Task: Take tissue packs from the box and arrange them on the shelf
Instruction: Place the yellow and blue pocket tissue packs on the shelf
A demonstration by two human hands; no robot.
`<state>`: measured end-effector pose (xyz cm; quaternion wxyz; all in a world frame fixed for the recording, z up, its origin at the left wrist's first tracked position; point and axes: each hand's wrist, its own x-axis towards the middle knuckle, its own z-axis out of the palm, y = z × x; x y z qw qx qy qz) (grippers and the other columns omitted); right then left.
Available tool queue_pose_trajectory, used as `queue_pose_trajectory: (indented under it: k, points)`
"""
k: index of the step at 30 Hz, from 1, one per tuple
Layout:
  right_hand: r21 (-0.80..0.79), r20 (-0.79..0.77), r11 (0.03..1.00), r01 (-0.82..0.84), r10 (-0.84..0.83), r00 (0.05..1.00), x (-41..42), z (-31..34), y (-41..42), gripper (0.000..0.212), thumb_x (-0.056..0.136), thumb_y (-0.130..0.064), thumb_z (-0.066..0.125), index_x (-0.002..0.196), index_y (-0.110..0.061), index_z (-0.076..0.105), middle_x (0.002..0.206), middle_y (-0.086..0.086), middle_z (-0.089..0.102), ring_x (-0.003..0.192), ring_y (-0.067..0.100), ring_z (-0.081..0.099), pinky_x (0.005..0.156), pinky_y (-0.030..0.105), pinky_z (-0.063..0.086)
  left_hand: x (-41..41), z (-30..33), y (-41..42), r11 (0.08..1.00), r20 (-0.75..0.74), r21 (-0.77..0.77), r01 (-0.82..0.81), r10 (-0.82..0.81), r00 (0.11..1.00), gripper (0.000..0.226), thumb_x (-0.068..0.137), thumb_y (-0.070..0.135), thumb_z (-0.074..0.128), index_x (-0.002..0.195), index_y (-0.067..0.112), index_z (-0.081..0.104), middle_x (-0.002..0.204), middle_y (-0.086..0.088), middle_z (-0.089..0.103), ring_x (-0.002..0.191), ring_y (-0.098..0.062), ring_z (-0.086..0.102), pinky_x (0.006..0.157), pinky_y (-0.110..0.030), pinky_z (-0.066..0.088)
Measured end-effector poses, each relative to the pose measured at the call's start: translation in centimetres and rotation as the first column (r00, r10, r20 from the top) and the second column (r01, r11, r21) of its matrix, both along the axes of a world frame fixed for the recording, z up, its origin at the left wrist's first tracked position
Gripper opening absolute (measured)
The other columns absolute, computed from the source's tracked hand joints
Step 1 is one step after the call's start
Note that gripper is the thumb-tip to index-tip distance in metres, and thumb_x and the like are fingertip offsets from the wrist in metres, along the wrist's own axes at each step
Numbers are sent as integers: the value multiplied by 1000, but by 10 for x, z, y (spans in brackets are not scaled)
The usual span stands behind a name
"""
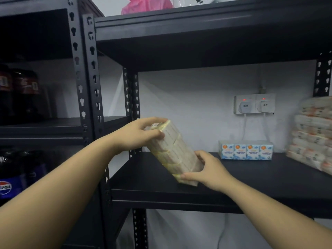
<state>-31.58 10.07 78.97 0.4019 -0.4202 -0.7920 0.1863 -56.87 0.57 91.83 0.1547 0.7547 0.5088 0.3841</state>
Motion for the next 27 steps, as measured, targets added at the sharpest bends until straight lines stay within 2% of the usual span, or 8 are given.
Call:
queue_pose_trajectory:
  k: [5, 7, 9, 13, 16, 20, 23, 27]
  points:
    - [-74, 67, 997, 4, 1, 998, 16, -1, 4, 67, 65, -64, 87, 115, -41, 50, 118, -15, 60, 105, 3, 61, 92, 33, 54, -12, -29, 7, 1000, 30, -5, -22, 22, 999, 63, 79, 21, 69, 131, 54, 57, 120, -2, 66, 105, -18, 70, 91, -40, 61]
    - [-107, 69, 994, 26, -19, 997, 22, -1, 7, 59, 74, -60, 84, 113, -36, 47, 115, -14, 63, 103, 5, 63, 89, 31, 55, -22, -44, 12, 999, 17, -27, -29, 29, 999, 79, 77, 18, 74, 144, 51, 46, 127, 2, 63, 112, -14, 68, 97, -42, 58]
    - [-94, 25, 993, 67, -65, 998, 28, -3, 12, 69, 68, -62, 87, 117, -34, 48, 120, -11, 61, 108, 8, 61, 89, 29, 52, -34, -59, 19, 996, -85, -69, -48, 42, 996, 90, 82, 16, 79, 155, 46, 36, 129, 14, 64, 117, -5, 64, 103, -38, 54]
    - [-27, 32, 988, 152, -151, 988, 34, -6, 11, 101, 65, -51, 94, 149, -25, 44, 131, -10, 43, 116, 6, 46, 96, 21, 36, -35, -94, 26, 980, -127, -190, -52, 28, 991, 71, 93, 35, 76, 155, 39, 42, 134, 23, 64, 117, 2, 64, 108, -30, 50]
    - [2, 36, 984, 177, -177, 984, 34, -9, 13, 92, 66, -56, 91, 143, -25, 50, 126, -9, 46, 114, 9, 48, 95, 22, 36, -25, -116, 35, 980, 53, -98, -174, 180, 982, 65, 96, 43, 69, 153, 25, 45, 134, 16, 63, 118, -3, 63, 108, -37, 51]
    - [-83, -19, 980, 182, -184, 983, 30, -7, 18, 81, 77, -75, 70, 141, -29, 50, 139, -6, 54, 121, 14, 53, 94, 30, 44, -20, -119, 42, 951, 209, -246, -188, 241, 948, 58, 92, 62, 64, 137, 26, 61, 117, 11, 73, 110, -14, 70, 102, -44, 56]
    - [-116, -37, 964, 238, -244, 969, 24, -4, 21, 89, 83, -76, 62, 148, -17, 50, 145, 1, 56, 126, 20, 55, 96, 32, 45, -19, -115, 45, 933, 286, -323, -156, 254, 924, 47, 95, 54, 65, 130, 24, 65, 113, 4, 76, 101, -17, 75, 90, -40, 63]
    - [-138, -135, 978, 158, -176, 975, 30, -1, 22, 78, 74, -63, 82, 136, -24, 56, 126, -10, 62, 114, 13, 61, 91, 31, 52, -20, -112, 44, 963, 298, -220, -155, 217, 929, 39, 89, 35, 79, 125, 25, 66, 109, 6, 78, 99, -11, 75, 92, -40, 62]
